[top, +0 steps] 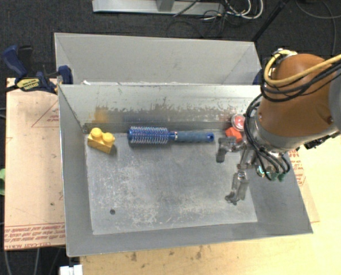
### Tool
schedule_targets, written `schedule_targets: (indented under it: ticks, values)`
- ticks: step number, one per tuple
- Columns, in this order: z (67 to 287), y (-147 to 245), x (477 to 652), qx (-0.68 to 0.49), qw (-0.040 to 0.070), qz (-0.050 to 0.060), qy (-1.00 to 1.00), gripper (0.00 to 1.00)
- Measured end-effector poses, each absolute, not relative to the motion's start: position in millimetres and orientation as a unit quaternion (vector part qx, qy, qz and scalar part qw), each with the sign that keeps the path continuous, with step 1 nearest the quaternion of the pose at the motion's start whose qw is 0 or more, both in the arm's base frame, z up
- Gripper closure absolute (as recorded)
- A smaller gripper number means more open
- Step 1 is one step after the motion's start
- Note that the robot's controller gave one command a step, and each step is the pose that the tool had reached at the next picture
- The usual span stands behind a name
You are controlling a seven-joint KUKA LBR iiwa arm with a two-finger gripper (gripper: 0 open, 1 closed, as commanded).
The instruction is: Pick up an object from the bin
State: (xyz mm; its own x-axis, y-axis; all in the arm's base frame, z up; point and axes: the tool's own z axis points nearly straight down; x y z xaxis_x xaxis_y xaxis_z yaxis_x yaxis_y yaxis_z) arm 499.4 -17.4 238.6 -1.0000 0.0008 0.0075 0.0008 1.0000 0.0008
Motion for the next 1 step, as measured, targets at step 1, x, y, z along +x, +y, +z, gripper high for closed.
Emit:
schedule_targets:
  ticks: [1]
  values:
    - [183.3,50.7,539.3,0.003,0.001,-0.002,-1.0,0.0]
